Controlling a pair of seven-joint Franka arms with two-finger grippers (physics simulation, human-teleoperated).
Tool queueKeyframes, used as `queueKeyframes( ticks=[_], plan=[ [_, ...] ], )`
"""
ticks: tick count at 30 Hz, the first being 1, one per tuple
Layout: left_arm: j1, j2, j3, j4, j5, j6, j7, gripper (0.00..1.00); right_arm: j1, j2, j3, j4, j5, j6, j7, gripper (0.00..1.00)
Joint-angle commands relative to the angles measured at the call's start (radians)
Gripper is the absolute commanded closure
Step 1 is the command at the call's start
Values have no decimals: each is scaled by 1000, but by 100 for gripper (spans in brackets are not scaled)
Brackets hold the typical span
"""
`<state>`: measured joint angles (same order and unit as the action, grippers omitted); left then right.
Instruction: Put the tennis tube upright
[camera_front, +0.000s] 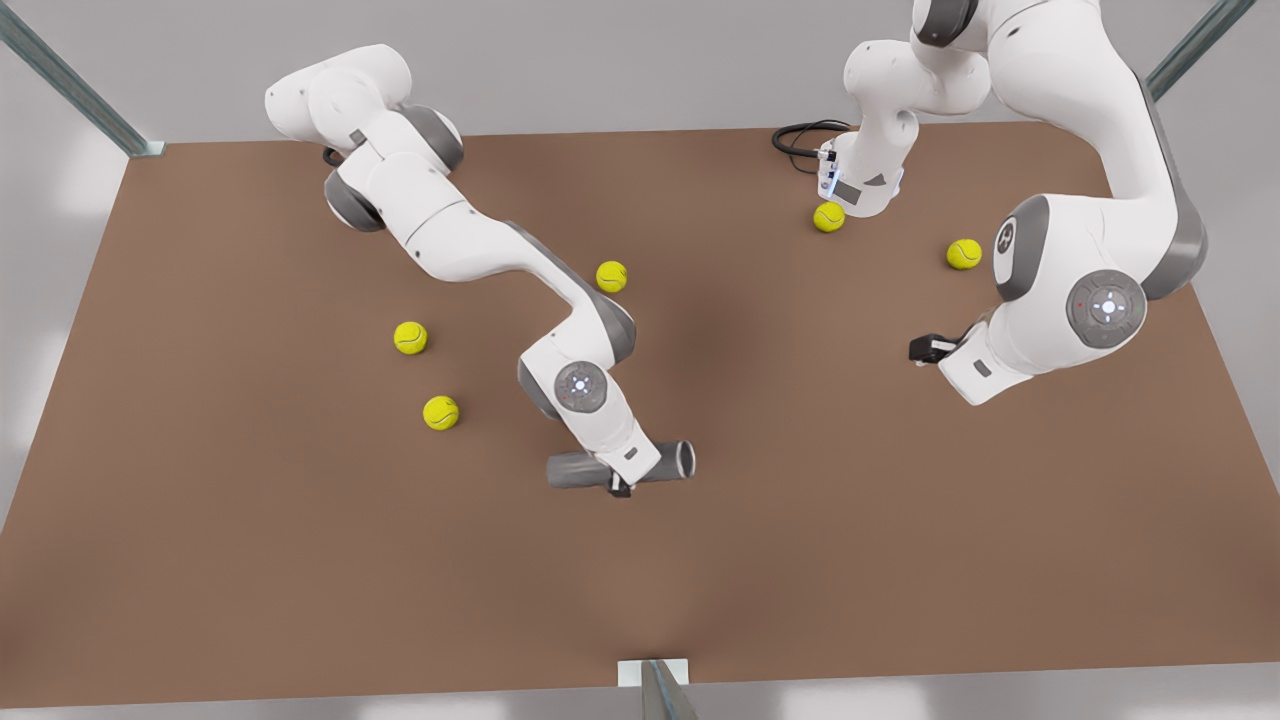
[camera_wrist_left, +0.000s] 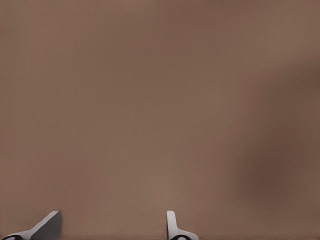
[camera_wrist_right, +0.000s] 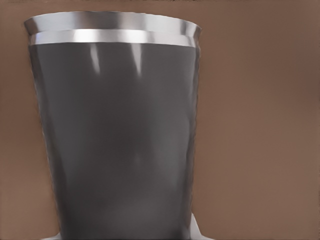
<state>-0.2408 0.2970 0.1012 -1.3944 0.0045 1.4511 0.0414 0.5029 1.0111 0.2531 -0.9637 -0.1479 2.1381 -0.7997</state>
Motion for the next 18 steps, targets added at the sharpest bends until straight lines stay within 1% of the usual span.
queueKeyframes(
  ticks=[1,2,3,11,14,15,16,17,18],
  plan=[
    [0,1,0,0,0,0,0,0,0,1,0,0,-2,0,5,8],
    [0,1,0,0,0,0,0,0,3,1,0,0,-2,0,8,3],
    [0,1,0,0,0,2,0,0,5,1,0,0,-1,0,8,0],
    [0,5,0,0,-1,2,0,0,-1,7,-1,11,31,2,16,0],
    [0,7,0,0,-1,3,0,0,-95,-42,5,0,41,-18,48,0],
    [0,5,0,0,-1,3,0,0,-133,-91,6,-1,57,-41,51,0],
    [0,10,0,0,-8,8,-2,0,-191,-155,8,0,59,-148,85,0],
    [3,39,3,2,-67,49,-3,0,-250,-204,8,0,62,-259,137,0],
    [75,83,6,2,-240,133,-5,0,-314,-258,-8,-4,64,-377,152,0]
  ],
)
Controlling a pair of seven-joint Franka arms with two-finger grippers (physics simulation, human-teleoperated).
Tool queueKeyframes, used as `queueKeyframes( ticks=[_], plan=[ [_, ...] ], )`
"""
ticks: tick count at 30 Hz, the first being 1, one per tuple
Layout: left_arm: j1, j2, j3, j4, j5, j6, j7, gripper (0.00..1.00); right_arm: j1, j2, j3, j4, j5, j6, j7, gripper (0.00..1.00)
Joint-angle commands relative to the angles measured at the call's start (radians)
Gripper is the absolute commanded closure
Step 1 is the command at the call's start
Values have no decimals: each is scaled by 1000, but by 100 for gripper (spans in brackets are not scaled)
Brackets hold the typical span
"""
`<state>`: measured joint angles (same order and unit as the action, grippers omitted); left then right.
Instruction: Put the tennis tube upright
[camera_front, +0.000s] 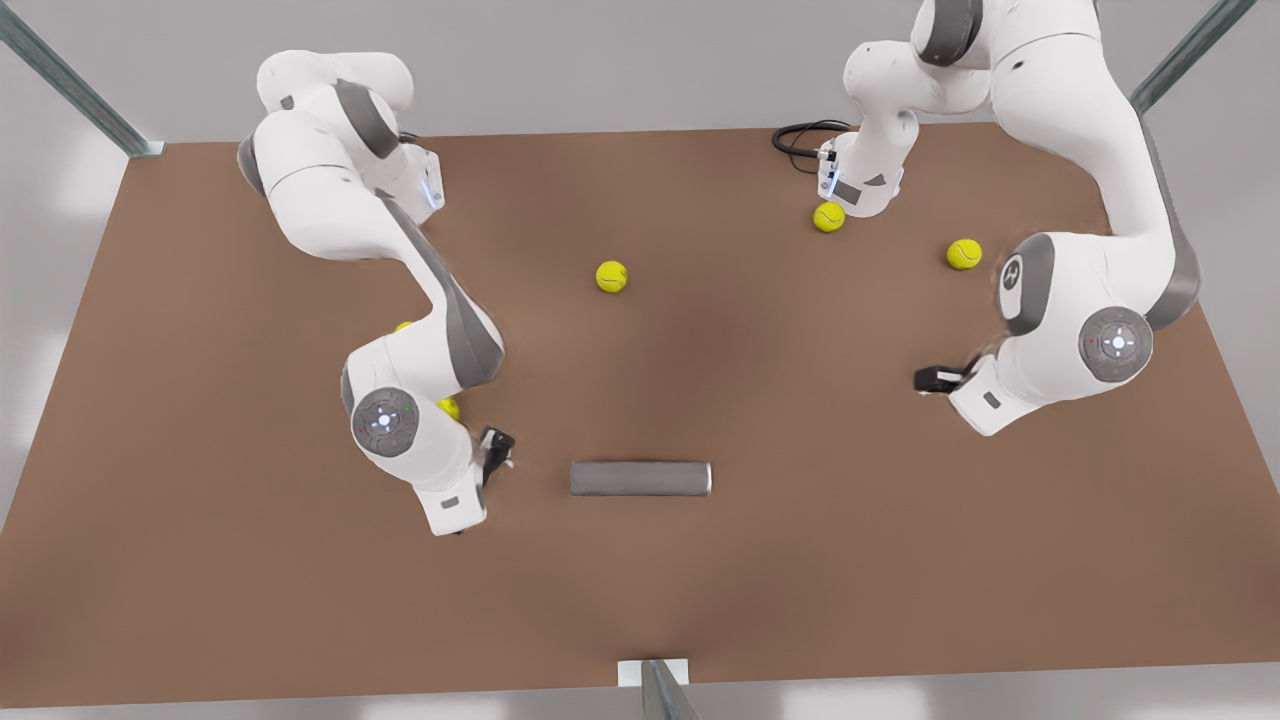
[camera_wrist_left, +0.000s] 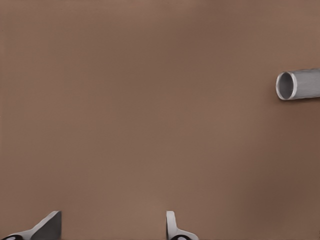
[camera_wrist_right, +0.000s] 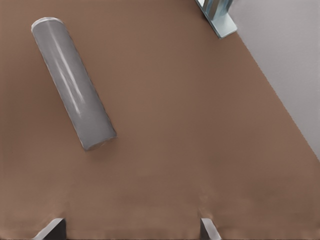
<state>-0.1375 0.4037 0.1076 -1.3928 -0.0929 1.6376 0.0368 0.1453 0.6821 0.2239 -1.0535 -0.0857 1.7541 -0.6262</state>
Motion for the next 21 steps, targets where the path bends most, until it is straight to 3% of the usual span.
queueKeyframes(
  ticks=[1,2,3,5,7,10,12,14,21],
  plan=[
    [9,17,0,0,-249,33,0,0,-21,-57,-11,-80,1,1,23,0],
    [15,70,0,0,-393,117,3,0,-32,-242,-98,-318,0,8,202,0],
    [15,124,-5,2,-491,172,8,0,-38,-302,-149,-385,-2,-4,356,0],
    [-11,251,-5,3,-761,214,86,0,-72,-489,-156,-612,17,2,553,0],
    [-39,391,-8,40,-898,269,144,0,-87,-489,-143,-534,17,-99,562,0],
    [-31,523,-167,83,-1051,406,179,0,-89,-483,-143,-407,57,-257,548,0],
    [-36,555,-207,83,-1088,406,181,0,-9,-408,-138,-323,-66,-266,511,0],
    [-37,575,-209,77,-1143,406,275,0,-104,-406,-140,-313,113,-266,523,0],
    [-40,601,-258,77,-1162,403,377,0,-136,-409,-143,-310,66,-272,510,0]
  ],
)
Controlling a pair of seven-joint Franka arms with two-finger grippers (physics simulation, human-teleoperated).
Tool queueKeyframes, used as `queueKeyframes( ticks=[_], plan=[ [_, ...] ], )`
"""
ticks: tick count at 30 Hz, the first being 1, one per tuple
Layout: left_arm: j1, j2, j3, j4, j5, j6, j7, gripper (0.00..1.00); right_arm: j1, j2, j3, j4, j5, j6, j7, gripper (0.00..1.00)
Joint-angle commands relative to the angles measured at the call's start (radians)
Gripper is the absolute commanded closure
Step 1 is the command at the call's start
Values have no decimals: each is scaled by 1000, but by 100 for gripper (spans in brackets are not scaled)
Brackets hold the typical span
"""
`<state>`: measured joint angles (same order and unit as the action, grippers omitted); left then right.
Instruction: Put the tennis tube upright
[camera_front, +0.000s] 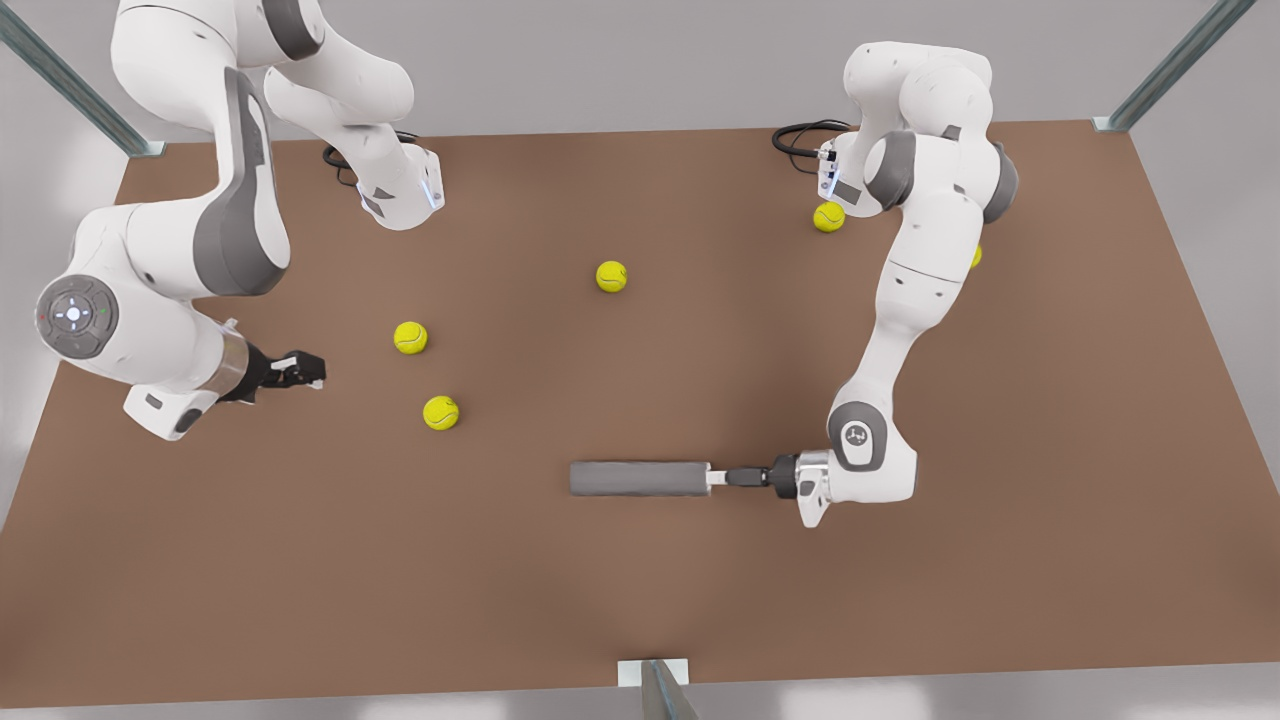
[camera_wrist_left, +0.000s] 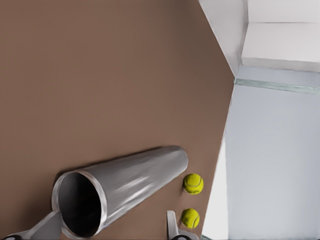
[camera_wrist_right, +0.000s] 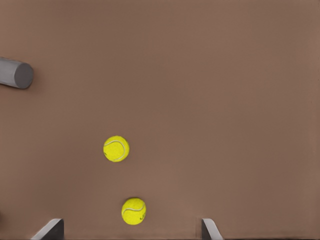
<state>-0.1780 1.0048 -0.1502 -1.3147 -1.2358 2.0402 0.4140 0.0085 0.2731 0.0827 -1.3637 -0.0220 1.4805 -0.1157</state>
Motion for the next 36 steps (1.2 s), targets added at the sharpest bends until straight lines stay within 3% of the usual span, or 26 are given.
queueKeyframes(
  ticks=[1,3,4,5,7,21,23,26,29,36],
  plan=[
    [-12,0,0,0,-19,0,0,0,-1,0,0,0,5,1,-1,0],
    [-23,0,0,0,-19,-2,2,0,60,12,6,-11,-24,11,2,0],
    [-23,0,0,0,-19,-2,3,0,88,93,8,0,-87,17,4,0],
    [-26,0,0,0,-21,-2,22,0,114,118,6,2,-50,105,10,0],
    [-34,9,-2,2,-24,2,25,0,45,124,5,3,68,138,-2,0],
    [-74,43,-18,18,-63,3,51,0,96,132,5,8,2,139,2,0],
    [-77,43,-18,18,-63,3,51,9,73,118,-4,107,-30,-1,-1,0],
    [-77,43,-18,17,-62,2,51,29,-18,117,5,114,-18,-40,-7,0],
    [-75,43,-17,17,-62,-2,52,31,-13,116,5,115,-27,-68,-7,0],
    [-77,41,-17,18,-60,-6,46,45,-5,117,6,115,-25,-77,-7,0]
  ],
)
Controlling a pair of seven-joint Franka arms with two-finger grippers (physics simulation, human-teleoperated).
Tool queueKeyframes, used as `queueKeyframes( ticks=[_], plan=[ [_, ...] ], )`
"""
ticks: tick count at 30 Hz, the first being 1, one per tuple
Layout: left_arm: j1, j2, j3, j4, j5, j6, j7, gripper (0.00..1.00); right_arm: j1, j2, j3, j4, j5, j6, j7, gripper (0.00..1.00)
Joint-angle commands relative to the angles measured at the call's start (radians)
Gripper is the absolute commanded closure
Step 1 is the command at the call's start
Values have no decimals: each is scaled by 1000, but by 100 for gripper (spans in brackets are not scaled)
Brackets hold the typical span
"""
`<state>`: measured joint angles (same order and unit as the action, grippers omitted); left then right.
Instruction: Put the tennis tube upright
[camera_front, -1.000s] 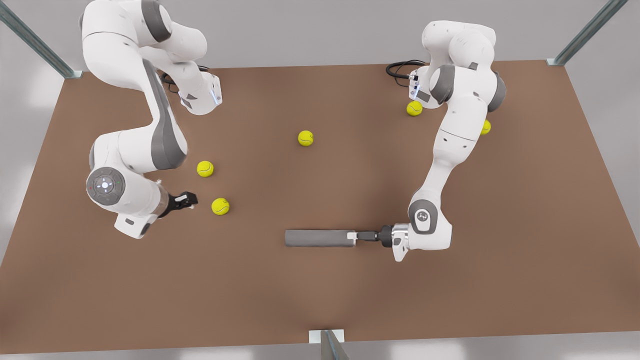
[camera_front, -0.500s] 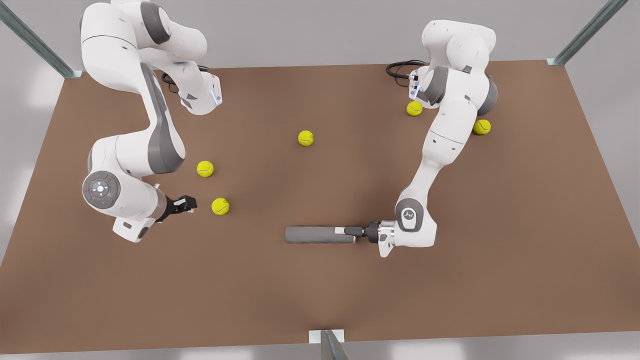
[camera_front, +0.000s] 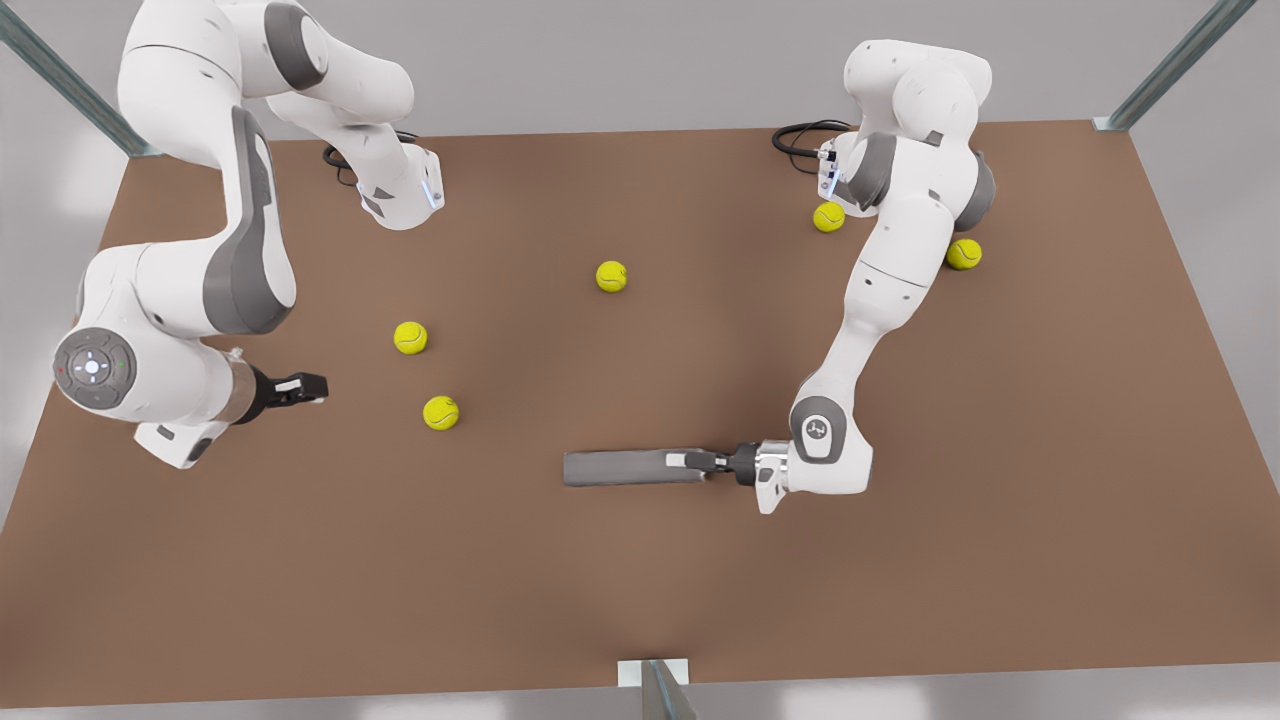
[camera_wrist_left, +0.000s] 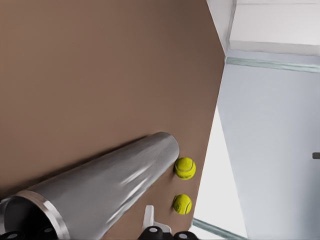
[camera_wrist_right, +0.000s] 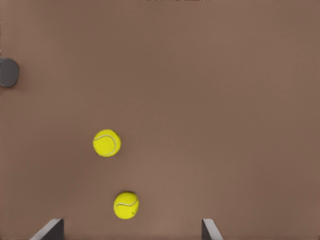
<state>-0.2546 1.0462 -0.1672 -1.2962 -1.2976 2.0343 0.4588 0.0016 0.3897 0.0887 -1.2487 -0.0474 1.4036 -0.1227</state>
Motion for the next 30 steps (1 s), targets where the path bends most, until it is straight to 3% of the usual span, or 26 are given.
queueKeyframes(
  ticks=[1,16,30],
  plan=[
    [0,0,0,0,1,0,0,47,0,0,-1,0,0,0,0,0],
    [2,-3,5,0,4,-9,3,68,-22,1,-1,32,3,-28,-3,0],
    [2,-43,9,0,58,-55,-6,75,-22,1,-3,35,-26,-48,-3,0]
  ],
)
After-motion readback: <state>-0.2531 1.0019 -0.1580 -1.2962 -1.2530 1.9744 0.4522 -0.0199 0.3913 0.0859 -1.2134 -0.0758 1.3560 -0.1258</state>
